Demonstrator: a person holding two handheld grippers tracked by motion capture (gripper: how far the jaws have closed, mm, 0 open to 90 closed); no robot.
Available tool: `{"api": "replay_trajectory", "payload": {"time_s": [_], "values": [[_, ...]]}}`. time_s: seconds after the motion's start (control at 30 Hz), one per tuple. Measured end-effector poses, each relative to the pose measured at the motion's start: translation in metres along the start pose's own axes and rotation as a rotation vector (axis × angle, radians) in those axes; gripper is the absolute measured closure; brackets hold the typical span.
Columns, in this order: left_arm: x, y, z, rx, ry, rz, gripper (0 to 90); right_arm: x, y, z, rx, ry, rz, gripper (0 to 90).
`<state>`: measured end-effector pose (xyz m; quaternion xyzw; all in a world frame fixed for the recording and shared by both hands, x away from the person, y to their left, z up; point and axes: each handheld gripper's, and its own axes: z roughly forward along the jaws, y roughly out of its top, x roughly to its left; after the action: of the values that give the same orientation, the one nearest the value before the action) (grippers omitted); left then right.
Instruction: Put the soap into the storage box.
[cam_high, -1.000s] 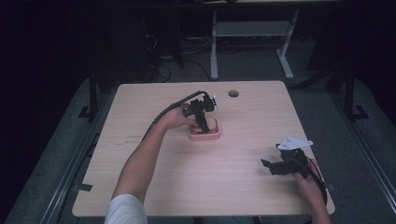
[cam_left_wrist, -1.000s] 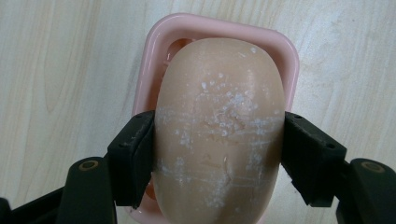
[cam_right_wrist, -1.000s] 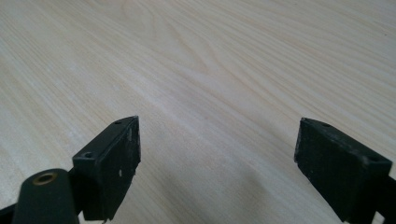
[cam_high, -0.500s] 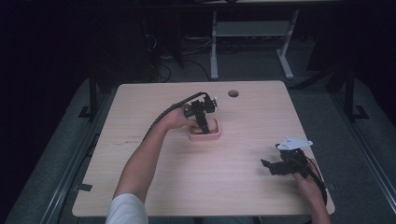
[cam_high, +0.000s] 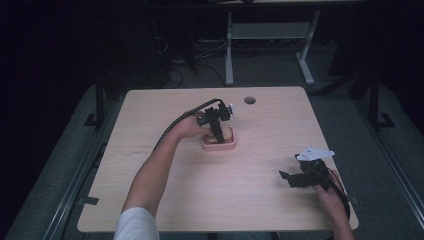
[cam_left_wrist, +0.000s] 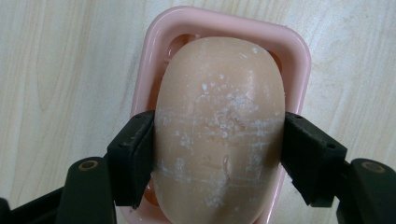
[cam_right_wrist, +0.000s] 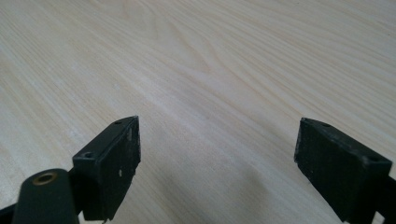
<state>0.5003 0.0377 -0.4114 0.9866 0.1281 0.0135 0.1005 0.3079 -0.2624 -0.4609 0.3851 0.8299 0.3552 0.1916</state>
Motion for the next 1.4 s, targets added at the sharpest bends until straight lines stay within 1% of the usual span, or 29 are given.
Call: {"api": "replay_trajectory", "payload": {"time_s": [0.23,0.33,0.37,0.4,0.5,0.57,0.63,0.67,0.7,0.73,0.77,0.87,0.93,1.0,1.03,1.07,1.1,1.17,1.3,1.4], "values": [[0.0,0.0,0.0,0.002,0.004,0.0,30.9,0.0,0.0,0.0,0.002,0.001,-0.002,13.9],[-0.002,0.002,-0.004,-0.035,0.002,-0.003,29.7,0.0,0.0,0.0,0.002,0.0,-0.007,13.9],[-0.002,0.003,-0.007,-0.041,0.004,0.002,29.7,0.0,0.0,0.0,0.002,-0.001,-0.005,13.9],[-0.002,0.003,-0.008,-0.042,0.007,0.004,29.1,0.0,0.0,0.0,0.002,-0.001,-0.004,13.9],[-0.004,0.002,-0.009,-0.036,0.008,-0.006,27.7,0.0,0.0,0.0,0.002,0.0,-0.001,13.9],[-0.006,0.002,-0.01,-0.027,0.01,0.004,27.4,0.0,0.0,0.0,0.001,0.0,-0.001,13.9],[-0.009,0.002,-0.012,-0.034,0.016,0.003,27.3,0.0,0.0,0.0,0.004,-0.001,-0.006,13.8],[-0.01,0.002,-0.014,-0.034,0.02,0.012,27.4,0.0,0.0,0.001,0.004,-0.001,-0.007,13.9],[-0.012,0.002,-0.015,-0.039,0.023,0.013,27.4,0.0,0.0,0.001,0.003,-0.001,-0.006,13.9],[-0.012,0.001,-0.016,-0.03,0.024,0.018,27.4,0.001,0.001,0.001,0.002,0.0,-0.001,13.9],[-0.014,0.001,-0.017,-0.027,0.026,0.014,27.4,0.001,0.001,0.001,0.001,-0.001,-0.002,13.9],[-0.016,-0.002,-0.021,-0.029,0.036,0.019,27.3,0.001,0.001,0.001,0.003,-0.001,-0.006,13.9],[-0.018,-0.005,-0.023,-0.036,0.045,0.012,27.4,0.001,0.001,0.001,0.004,-0.003,-0.006,13.9],[-0.019,-0.007,-0.025,-0.05,0.043,0.0,27.5,0.001,0.001,0.001,0.002,-0.007,-0.012,13.9],[-0.019,-0.009,-0.026,-0.041,0.042,0.005,27.4,0.001,0.001,0.0,0.004,-0.007,-0.013,13.9],[-0.02,-0.01,-0.026,-0.04,0.038,-0.004,27.4,0.001,0.001,0.0,0.006,-0.007,-0.013,13.8],[-0.02,-0.011,-0.027,-0.035,0.04,0.003,27.4,0.001,0.001,0.0,0.006,-0.006,-0.012,13.9],[-0.022,-0.012,-0.028,-0.027,0.037,-0.002,27.2,0.001,0.001,0.0,0.001,-0.007,-0.022,13.9],[-0.025,-0.016,-0.032,-0.044,0.043,-0.004,27.1,0.001,0.002,-0.001,-0.006,-0.012,-0.026,13.9],[-0.028,-0.022,-0.034,-0.055,0.038,-0.015,27.1,0.001,0.002,-0.002,-0.006,-0.013,-0.021,13.9]]}}
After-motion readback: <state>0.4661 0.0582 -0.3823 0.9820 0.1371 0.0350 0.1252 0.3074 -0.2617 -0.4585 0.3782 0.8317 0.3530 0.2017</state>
